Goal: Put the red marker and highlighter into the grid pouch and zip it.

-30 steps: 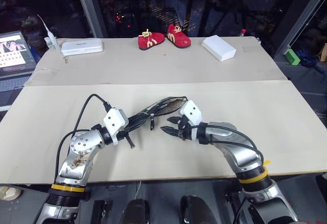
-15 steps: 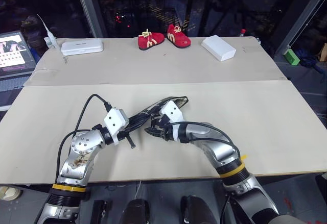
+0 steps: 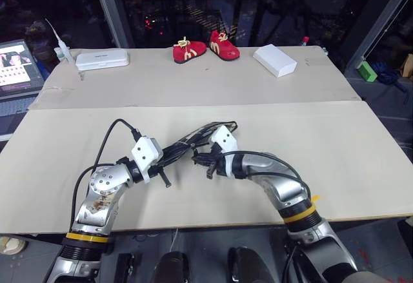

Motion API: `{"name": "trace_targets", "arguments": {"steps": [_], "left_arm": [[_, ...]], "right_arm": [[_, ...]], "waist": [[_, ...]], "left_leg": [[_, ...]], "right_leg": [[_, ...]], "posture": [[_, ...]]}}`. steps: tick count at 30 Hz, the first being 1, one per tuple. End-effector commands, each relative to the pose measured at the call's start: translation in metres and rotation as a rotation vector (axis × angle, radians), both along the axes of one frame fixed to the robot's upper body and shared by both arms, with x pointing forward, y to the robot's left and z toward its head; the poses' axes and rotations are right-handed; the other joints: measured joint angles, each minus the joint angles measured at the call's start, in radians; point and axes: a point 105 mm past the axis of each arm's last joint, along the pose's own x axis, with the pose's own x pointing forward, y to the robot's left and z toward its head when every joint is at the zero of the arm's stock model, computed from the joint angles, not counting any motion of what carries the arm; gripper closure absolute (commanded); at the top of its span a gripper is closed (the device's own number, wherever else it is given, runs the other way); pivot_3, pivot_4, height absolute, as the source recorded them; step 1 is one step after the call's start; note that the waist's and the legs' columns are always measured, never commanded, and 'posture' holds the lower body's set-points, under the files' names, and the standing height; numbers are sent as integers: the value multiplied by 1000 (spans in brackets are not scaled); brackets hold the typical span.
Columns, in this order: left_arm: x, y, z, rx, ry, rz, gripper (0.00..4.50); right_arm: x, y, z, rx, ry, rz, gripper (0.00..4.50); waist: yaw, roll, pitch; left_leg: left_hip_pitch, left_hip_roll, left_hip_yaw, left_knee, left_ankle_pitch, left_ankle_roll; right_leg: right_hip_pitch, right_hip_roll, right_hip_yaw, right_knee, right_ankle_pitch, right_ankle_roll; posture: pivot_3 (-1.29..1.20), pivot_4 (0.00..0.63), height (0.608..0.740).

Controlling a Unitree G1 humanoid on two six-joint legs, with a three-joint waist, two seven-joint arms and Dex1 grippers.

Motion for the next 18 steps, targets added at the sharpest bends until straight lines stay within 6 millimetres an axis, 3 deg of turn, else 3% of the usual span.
{"name": "trace_targets", "arguments": {"steps": [1, 4, 9, 12, 14, 18], "left_arm": [[0, -1, 10, -11, -43, -6, 4500], [0, -1, 9, -11, -43, -4, 4500], [0, 0, 9, -12, -41, -3, 4500], [0, -1, 8, -13, -41, -4, 4500], [1, -2, 9, -14, -41, -6, 4500], [2, -3, 9, -16, -44, -11, 4500]], "right_arm": [[8, -22, 28, -25, -115, -20, 4407], [17, -53, 34, -96, -161, -79, 4407], [46, -125, 54, -204, -240, -260, 4407], [57, -154, 66, -231, -269, -330, 4407], [61, -162, 67, -223, -264, -349, 4407], [57, -143, 60, -174, -243, -285, 4407]], "waist": [[0, 0, 0], [3, 0, 0], [3, 0, 0], [-1, -1, 0], [-5, -1, 0], [-5, -1, 1]], "left_leg": [[0, 0, 0, 0, 0, 0], [0, 0, 0, 0, 0, 0], [0, -1, 1, 0, 0, 0], [0, 0, 1, 0, 0, 0], [0, 0, 2, -1, 0, 0], [0, 0, 2, -1, 0, 0]], "right_leg": [[0, 0, 0, 0, 0, 0], [0, 0, 0, 0, 0, 0], [0, -1, 0, -1, 0, 0], [0, 0, 0, -1, 0, 0], [0, 1, 1, -1, 0, 0], [0, 1, 1, -1, 0, 0]], "posture": [[0, 150, 740], [0, 150, 740], [0, 150, 740], [0, 150, 740], [0, 150, 740], [0, 150, 740]]}}
